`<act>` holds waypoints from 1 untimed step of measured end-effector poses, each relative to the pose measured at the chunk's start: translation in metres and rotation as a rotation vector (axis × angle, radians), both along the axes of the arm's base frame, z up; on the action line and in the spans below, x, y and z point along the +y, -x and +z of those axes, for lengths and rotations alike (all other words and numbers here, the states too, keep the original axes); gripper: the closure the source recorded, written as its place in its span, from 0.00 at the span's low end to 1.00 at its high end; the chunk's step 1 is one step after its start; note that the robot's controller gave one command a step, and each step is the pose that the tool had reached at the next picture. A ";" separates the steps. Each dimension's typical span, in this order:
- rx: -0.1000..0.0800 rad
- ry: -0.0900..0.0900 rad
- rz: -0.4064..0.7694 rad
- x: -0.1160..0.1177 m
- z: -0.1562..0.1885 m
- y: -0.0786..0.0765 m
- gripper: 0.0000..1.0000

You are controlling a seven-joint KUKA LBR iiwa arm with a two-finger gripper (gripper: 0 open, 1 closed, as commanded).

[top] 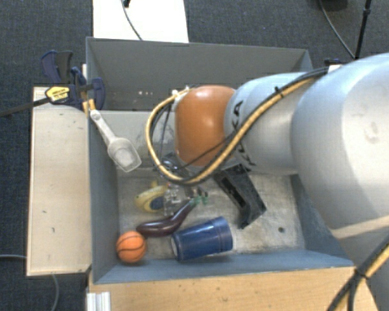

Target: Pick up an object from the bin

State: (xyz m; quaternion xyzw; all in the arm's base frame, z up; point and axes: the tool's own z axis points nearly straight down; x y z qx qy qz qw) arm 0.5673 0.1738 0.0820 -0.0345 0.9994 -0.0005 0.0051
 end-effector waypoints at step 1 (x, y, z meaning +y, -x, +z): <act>-0.006 -0.007 0.000 0.003 -0.005 0.001 0.00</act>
Offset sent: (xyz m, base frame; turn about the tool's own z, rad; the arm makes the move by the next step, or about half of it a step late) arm 0.0000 0.0000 0.0000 0.0000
